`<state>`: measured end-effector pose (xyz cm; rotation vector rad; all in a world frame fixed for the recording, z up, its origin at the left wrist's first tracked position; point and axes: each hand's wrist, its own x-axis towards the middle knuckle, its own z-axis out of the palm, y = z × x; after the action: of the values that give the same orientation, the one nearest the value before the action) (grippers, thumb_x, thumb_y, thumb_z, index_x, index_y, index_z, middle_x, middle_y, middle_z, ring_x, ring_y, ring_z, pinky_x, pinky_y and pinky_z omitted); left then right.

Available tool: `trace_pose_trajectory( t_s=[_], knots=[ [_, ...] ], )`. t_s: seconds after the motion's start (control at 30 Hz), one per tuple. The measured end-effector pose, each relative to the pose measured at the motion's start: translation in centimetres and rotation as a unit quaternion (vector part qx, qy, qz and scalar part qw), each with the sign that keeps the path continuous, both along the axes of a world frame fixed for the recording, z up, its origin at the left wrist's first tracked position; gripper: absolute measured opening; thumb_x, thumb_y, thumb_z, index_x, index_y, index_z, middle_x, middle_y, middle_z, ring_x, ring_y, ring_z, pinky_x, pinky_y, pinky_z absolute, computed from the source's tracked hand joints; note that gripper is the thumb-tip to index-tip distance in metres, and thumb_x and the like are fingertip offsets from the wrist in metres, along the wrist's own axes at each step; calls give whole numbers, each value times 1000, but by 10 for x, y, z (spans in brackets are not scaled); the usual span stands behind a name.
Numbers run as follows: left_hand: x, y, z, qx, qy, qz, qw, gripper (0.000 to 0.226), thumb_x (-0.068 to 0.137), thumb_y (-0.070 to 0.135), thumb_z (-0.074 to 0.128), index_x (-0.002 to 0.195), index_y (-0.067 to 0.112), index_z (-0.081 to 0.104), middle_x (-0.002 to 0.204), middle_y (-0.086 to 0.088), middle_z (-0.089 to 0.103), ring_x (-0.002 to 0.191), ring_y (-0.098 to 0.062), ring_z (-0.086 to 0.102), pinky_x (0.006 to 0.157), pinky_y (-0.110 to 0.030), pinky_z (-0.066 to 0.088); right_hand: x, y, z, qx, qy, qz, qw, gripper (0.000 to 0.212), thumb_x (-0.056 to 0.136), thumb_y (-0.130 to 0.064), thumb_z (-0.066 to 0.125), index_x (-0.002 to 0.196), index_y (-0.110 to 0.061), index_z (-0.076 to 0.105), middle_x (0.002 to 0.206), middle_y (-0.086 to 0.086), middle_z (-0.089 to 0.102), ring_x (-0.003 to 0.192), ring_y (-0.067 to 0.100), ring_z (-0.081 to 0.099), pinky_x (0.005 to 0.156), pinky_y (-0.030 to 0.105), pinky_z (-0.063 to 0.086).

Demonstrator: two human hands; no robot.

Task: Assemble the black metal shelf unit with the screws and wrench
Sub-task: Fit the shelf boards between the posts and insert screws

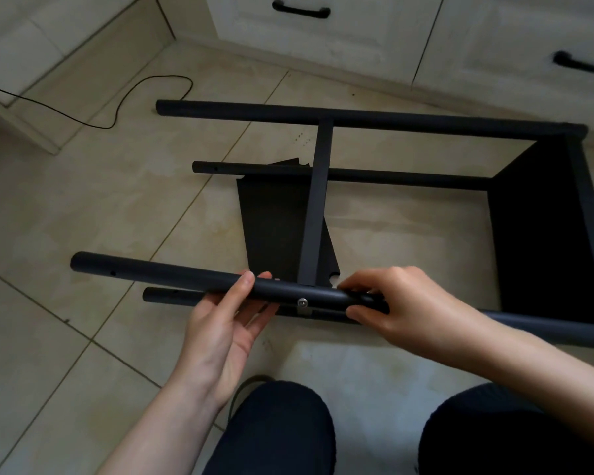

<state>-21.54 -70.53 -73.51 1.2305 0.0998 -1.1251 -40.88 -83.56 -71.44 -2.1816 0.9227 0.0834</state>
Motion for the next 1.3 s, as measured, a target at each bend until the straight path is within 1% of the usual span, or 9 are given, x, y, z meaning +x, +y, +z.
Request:
trace_pose_trajectory(
  t_s=[0.2, 0.4, 0.57, 0.7, 0.83, 1.03, 1.1, 1.2, 1.3],
  knots=[
    [2, -3, 4, -10, -9, -8, 1000, 40, 82, 15, 68, 117, 0, 59, 108, -21, 72, 108, -31, 70, 77, -34, 61, 1, 1, 1, -9, -15, -10, 1000, 23, 90, -32, 63, 114, -33, 66, 93, -12, 69, 83, 6, 64, 75, 28, 53],
    [3, -10, 28, -30, -30, -17, 999, 56, 82, 15, 68, 130, -8, 51, 116, -29, 68, 107, -33, 71, 75, -35, 61, -3, -3, 13, -13, -24, -19, 999, 22, 92, -34, 64, 113, -36, 66, 92, -17, 66, 84, -1, 58, 67, 9, 43],
    [0, -10, 47, -38, -51, -38, 997, 49, 79, 15, 71, 121, -4, 56, 112, -27, 70, 104, -32, 72, 73, -34, 61, -9, 1, 31, -14, -23, -26, 999, 25, 92, -33, 63, 117, -36, 63, 95, -14, 65, 86, 0, 61, 76, 19, 53],
    [1, -17, 80, -46, -122, -74, 989, 44, 75, 20, 74, 112, 1, 60, 105, -20, 74, 101, -30, 73, 75, -36, 62, -16, -3, 61, -11, -37, -41, 998, 26, 91, -33, 67, 116, -36, 65, 93, -18, 63, 85, -5, 60, 73, 13, 50],
    [-2, -29, 127, -53, -195, -131, 971, 56, 69, 28, 78, 115, 2, 60, 103, -15, 76, 99, -29, 74, 86, -42, 60, -24, -5, 100, -6, -39, -49, 998, 24, 90, -33, 68, 114, -32, 65, 101, -12, 67, 89, 1, 64, 81, 19, 54],
    [-27, -44, 193, -67, -306, -208, 927, 52, 66, 33, 80, 106, 5, 64, 95, -7, 78, 90, -24, 76, 74, -30, 62, -47, 3, 157, -40, 7, -56, 998, 23, 91, -31, 67, 114, -25, 64, 110, -7, 65, 95, 8, 63, 85, 25, 54],
    [-38, -50, 211, -66, -324, -229, 916, 47, 69, 31, 81, 106, 6, 64, 92, -5, 78, 87, -22, 77, 71, -28, 61, -56, 7, 170, -37, 8, -74, 997, 23, 91, -31, 68, 113, -23, 64, 108, -7, 65, 92, 8, 63, 79, 20, 52],
    [-56, -58, 235, -64, -337, -256, 904, 40, 76, 22, 83, 106, 6, 63, 92, -8, 77, 84, -22, 77, 69, -29, 62, -73, 17, 179, 12, -28, -127, 991, 17, 90, -28, 70, 106, -24, 65, 94, -12, 65, 78, -1, 62, 57, 7, 46],
    [-82, -60, 254, -59, -362, -300, 881, 34, 79, 20, 83, 104, 8, 62, 96, -10, 76, 85, -21, 77, 72, -33, 63, -92, 29, 179, 75, -74, -205, 973, 11, 88, -24, 72, 97, -25, 66, 90, -9, 69, 76, 3, 67, 54, 11, 49]
  ],
)
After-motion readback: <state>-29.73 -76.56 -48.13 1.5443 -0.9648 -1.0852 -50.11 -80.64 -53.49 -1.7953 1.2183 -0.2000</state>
